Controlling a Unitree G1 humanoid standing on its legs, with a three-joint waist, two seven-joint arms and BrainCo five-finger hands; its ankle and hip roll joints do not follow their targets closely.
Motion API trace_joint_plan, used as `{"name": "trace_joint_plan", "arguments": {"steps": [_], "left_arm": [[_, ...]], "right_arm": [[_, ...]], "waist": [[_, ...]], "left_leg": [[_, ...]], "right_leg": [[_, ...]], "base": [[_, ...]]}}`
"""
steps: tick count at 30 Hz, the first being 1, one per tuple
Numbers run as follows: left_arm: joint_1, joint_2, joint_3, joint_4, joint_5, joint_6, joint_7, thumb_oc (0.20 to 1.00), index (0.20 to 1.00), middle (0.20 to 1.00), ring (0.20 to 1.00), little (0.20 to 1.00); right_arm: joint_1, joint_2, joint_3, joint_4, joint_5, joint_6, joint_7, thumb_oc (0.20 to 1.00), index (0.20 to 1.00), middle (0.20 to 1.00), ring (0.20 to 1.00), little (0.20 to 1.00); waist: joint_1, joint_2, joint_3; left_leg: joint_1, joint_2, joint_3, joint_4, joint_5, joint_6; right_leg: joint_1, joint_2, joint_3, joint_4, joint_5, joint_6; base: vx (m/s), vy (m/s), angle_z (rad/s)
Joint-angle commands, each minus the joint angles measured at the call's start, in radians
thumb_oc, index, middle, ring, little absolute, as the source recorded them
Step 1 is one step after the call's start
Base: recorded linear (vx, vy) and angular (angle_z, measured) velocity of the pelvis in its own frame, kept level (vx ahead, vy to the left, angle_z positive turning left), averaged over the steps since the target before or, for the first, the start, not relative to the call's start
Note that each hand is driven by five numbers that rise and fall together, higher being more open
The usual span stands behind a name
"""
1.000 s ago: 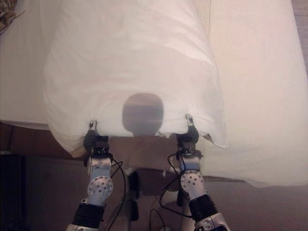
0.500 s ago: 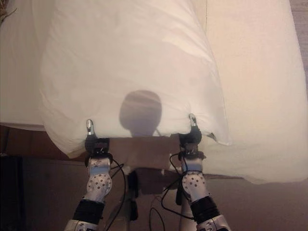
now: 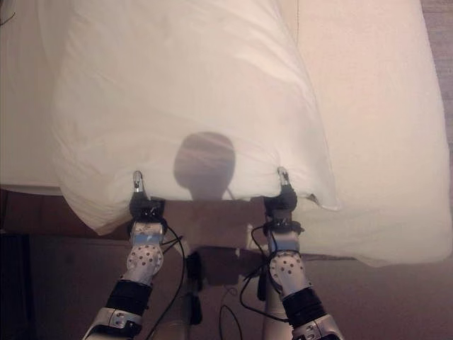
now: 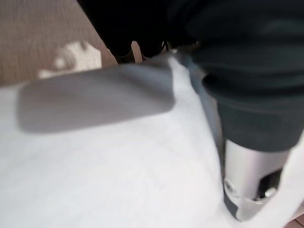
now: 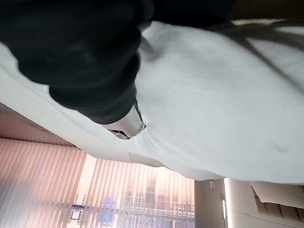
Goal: Make the bed
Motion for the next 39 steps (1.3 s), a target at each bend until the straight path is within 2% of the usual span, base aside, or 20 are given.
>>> {"name": "trace_joint_plan", "arguments": {"steps": [1, 2, 3, 4, 14, 18, 19, 21, 22, 23, 24, 27, 30, 31, 32, 33, 35, 36, 38, 39], "left_arm": [[-0.036, 0.039, 0.043, -0.019, 0.008, -0.093, -0.083, 1.000, 1.000, 1.000, 1.000, 1.000], [-0.031, 0.034, 0.050, -0.026, 0.001, -0.104, -0.105, 1.000, 1.000, 1.000, 1.000, 1.000], [-0.020, 0.026, 0.059, -0.034, -0.002, -0.119, -0.136, 0.338, 0.338, 0.338, 0.338, 0.338], [-0.020, 0.026, 0.059, -0.034, -0.002, -0.119, -0.136, 0.200, 0.200, 0.200, 0.200, 0.200], [0.061, 0.023, 0.072, -0.115, 0.029, -0.146, -0.192, 0.200, 0.200, 0.200, 0.200, 0.200], [0.087, 0.013, 0.058, -0.166, 0.037, -0.145, -0.228, 0.200, 0.200, 0.200, 0.200, 0.200], [0.087, 0.006, 0.055, -0.181, 0.042, -0.152, -0.246, 0.200, 0.200, 0.200, 0.200, 0.200], [0.089, 0.003, 0.061, -0.188, 0.041, -0.156, -0.255, 0.200, 0.200, 0.200, 0.200, 0.200], [0.098, -0.003, 0.059, -0.201, 0.038, -0.154, -0.260, 0.200, 0.200, 0.200, 0.200, 0.200], [0.104, 0.002, 0.058, -0.234, 0.048, -0.159, -0.265, 0.200, 0.200, 0.200, 0.200, 0.200], [0.104, 0.002, 0.058, -0.235, 0.049, -0.159, -0.264, 0.200, 0.200, 0.200, 0.200, 0.200], [0.100, 0.013, 0.056, -0.261, 0.055, -0.179, -0.265, 0.200, 0.200, 0.200, 0.200, 0.200], [0.103, 0.025, 0.059, -0.256, 0.044, -0.179, -0.285, 0.200, 0.200, 0.200, 0.200, 0.200], [0.108, 0.028, 0.059, -0.256, 0.041, -0.176, -0.291, 0.200, 0.200, 0.200, 0.200, 0.200], [0.114, 0.032, 0.057, -0.252, 0.018, -0.170, -0.305, 0.200, 0.200, 0.200, 0.200, 0.200], [0.111, 0.039, 0.046, -0.248, 0.016, -0.169, -0.313, 0.200, 0.200, 0.200, 0.200, 0.200], [0.099, 0.049, 0.014, -0.231, 0.016, -0.166, -0.323, 0.200, 0.200, 0.200, 0.200, 0.200], [0.112, 0.063, 0.014, -0.217, 0.038, -0.155, -0.315, 0.200, 0.200, 0.200, 0.200, 0.200], [0.129, 0.072, 0.016, -0.220, 0.052, -0.148, -0.312, 0.200, 0.200, 0.200, 0.200, 0.200], [0.121, 0.083, 0.014, -0.215, 0.075, -0.140, -0.310, 0.200, 0.200, 0.200, 0.200, 0.200]], "right_arm": [[0.083, -0.009, -0.052, -0.129, 0.009, -0.095, 0.038, 0.200, 0.200, 0.200, 0.200, 0.200], [0.087, -0.006, -0.050, -0.130, 0.012, -0.097, 0.044, 0.200, 0.200, 0.200, 0.200, 0.200], [0.094, -0.002, -0.046, -0.129, 0.017, -0.103, 0.054, 0.200, 0.200, 0.200, 0.200, 0.200], [0.094, -0.002, -0.046, -0.129, 0.017, -0.103, 0.055, 0.200, 0.200, 0.200, 0.200, 0.200], [0.118, -0.004, -0.063, -0.128, 0.035, -0.111, 0.082, 0.200, 0.200, 0.200, 0.200, 0.200], [0.122, -0.008, -0.073, -0.126, 0.025, -0.115, 0.074, 0.200, 0.200, 0.200, 0.200, 0.200], [0.119, -0.012, -0.081, -0.116, 0.031, -0.118, 0.083, 0.200, 0.200, 0.200, 0.200, 0.200], [0.117, -0.010, -0.083, -0.106, 0.037, -0.122, 0.087, 0.200, 0.200, 0.200, 0.200, 0.200], [0.119, -0.010, -0.080, -0.102, 0.044, -0.123, 0.090, 0.200, 0.200, 0.200, 0.200, 0.200], [0.111, -0.014, -0.079, -0.093, 0.050, -0.131, 0.088, 0.200, 0.200, 0.200, 0.200, 0.200], [0.110, -0.014, -0.079, -0.093, 0.050, -0.131, 0.088, 0.200, 0.200, 0.200, 0.200, 0.200], [0.099, -0.011, -0.083, -0.081, 0.065, -0.144, 0.078, 0.200, 0.200, 0.200, 0.200, 0.200], [0.100, -0.023, -0.081, -0.080, 0.088, -0.125, 0.097, 0.200, 0.200, 0.200, 0.200, 0.200], [0.106, -0.028, -0.081, -0.081, 0.091, -0.115, 0.102, 0.200, 0.200, 0.200, 0.200, 0.200], [0.114, -0.037, -0.089, -0.086, 0.092, -0.112, 0.111, 0.200, 0.200, 0.200, 0.200, 0.200], [0.136, -0.039, -0.094, -0.097, 0.082, -0.105, 0.108, 0.200, 0.200, 0.200, 0.200, 0.200], [0.167, -0.037, -0.104, -0.138, 0.076, -0.082, 0.123, 0.200, 0.200, 0.200, 0.200, 0.200], [0.170, -0.041, -0.113, -0.152, 0.061, -0.081, 0.121, 0.200, 0.200, 0.200, 0.200, 0.200], [0.157, -0.035, -0.096, -0.176, 0.042, -0.075, 0.119, 0.200, 0.200, 0.200, 0.200, 0.200], [0.155, -0.037, -0.094, -0.167, 0.033, -0.061, 0.122, 0.200, 0.200, 0.200, 0.200, 0.200]], "waist": [[-0.048, 0.004, -0.096], [-0.048, 0.001, -0.097], [-0.047, -0.004, -0.099], [-0.047, -0.004, -0.099], [-0.026, 0.010, -0.096], [-0.015, 0.012, -0.083], [0.003, -0.005, -0.063], [0.010, -0.017, -0.062], [0.007, -0.022, -0.063], [0.006, -0.036, -0.064], [0.008, -0.037, -0.065], [0.022, -0.040, -0.071], [0.044, -0.035, -0.080], [0.047, -0.037, -0.080], [0.032, -0.044, -0.078], [0.025, -0.052, -0.071], [0.014, -0.067, -0.053], [0.014, -0.065, -0.051], [0.036, -0.057, -0.047], [0.029, -0.046, -0.042]], "left_leg": [[-0.066, -0.019, 0.009, 0.054, -0.019, 0.063], [-0.068, -0.020, 0.009, 0.056, -0.021, 0.063], [-0.069, -0.020, 0.009, 0.057, -0.023, 0.061], [-0.069, -0.020, 0.009, 0.057, -0.023, 0.061], [-0.018, -0.022, 0.008, -0.001, 0.011, 0.044], [0.004, -0.016, 0.003, 0.007, 0.041, 0.007], [-0.014, -0.022, -0.046, 0.090, 0.081, -0.015], [-0.011, -0.025, -0.083, 0.095, 0.083, -0.018], [0.013, -0.004, -0.076, 0.064, 0.073, -0.009], [0.060, 0.085, -0.090, -0.008, 0.107, -0.022], [0.060, 0.085, -0.088, -0.014, 0.114, -0.023], [0.125, 0.195, -0.159, -0.227, 0.217, -0.047], [0.148, 0.202, -0.211, -0.236, 0.218, -0.066], [0.149, 0.195, -0.210, -0.195, 0.197, -0.063], [0.144, 0.173, -0.160, -0.105, 0.073, -0.036], [0.122, 0.138, -0.147, -0.006, -0.001, -0.023], [0.019, 0.023, -0.149, 0.197, -0.106, 0.017], [-0.010, -0.025, -0.123, 0.246, -0.145, 0.040], [-0.004, -0.048, -0.071, 0.248, -0.174, 0.079], [-0.008, -0.068, -0.064, 0.241, -0.168, 0.096]], "right_leg": [[0.030, 0.043, -0.016, -0.074, 0.037, 0.066], [0.028, 0.044, -0.014, -0.071, 0.036, 0.065], [0.026, 0.044, -0.014, -0.069, 0.034, 0.064], [0.026, 0.044, -0.013, -0.069, 0.034, 0.064], [0.050, 0.055, -0.016, -0.069, 0.022, 0.060], [0.107, 0.055, -0.033, -0.082, -0.004, 0.046], [0.129, 0.050, -0.041, -0.085, -0.008, 0.034], [0.129, 0.047, -0.039, -0.079, -0.007, 0.031], [0.132, 0.040, -0.040, -0.074, -0.016, 0.032], [0.127, 0.024, -0.015, -0.064, -0.019, 0.041], [0.125, 0.025, -0.014, -0.067, -0.015, 0.040], [0.098, -0.004, 0.053, -0.042, -0.007, 0.081], [0.067, -0.028, 0.109, -0.021, 0.007, 0.119], [0.069, -0.040, 0.117, -0.025, 0.015, 0.125], [0.100, -0.091, 0.117, -0.049, 0.035, 0.154], [0.123, -0.130, 0.135, -0.076, 0.073, 0.173], [0.195, -0.231, 0.144, -0.213, 0.247, 0.194], [0.218, -0.294, 0.119, -0.308, 0.380, 0.198], [0.242, -0.320, -0.018, -0.391, 0.391, 0.175], [0.244, -0.266, 0.009, -0.340, 0.309, 0.147]], "base": [[0.01, -0.003, -0.03], [0.02, -0.015, -0.03], [0.00, 0.000, 0.00], [0.00, 0.000, 0.00], [0.01, -0.043, -0.01], [-0.02, -0.119, 0.01], [-0.06, -0.117, 0.11], [-0.04, -0.045, 0.21], [-0.01, 0.083, 0.22], [-0.01, 0.093, 0.23], [0.00, 0.202, 0.20], [0.03, 0.402, 0.14], [0.00, 0.436, 0.07], [0.03, 0.549, -0.61], [0.04, 0.528, -0.54], [0.03, 0.585, -0.14], [0.04, 0.723, 0.48], [0.07, 0.825, 0.49], [0.00, 0.775, -0.04], [-0.09, 0.693, -0.79]]}}
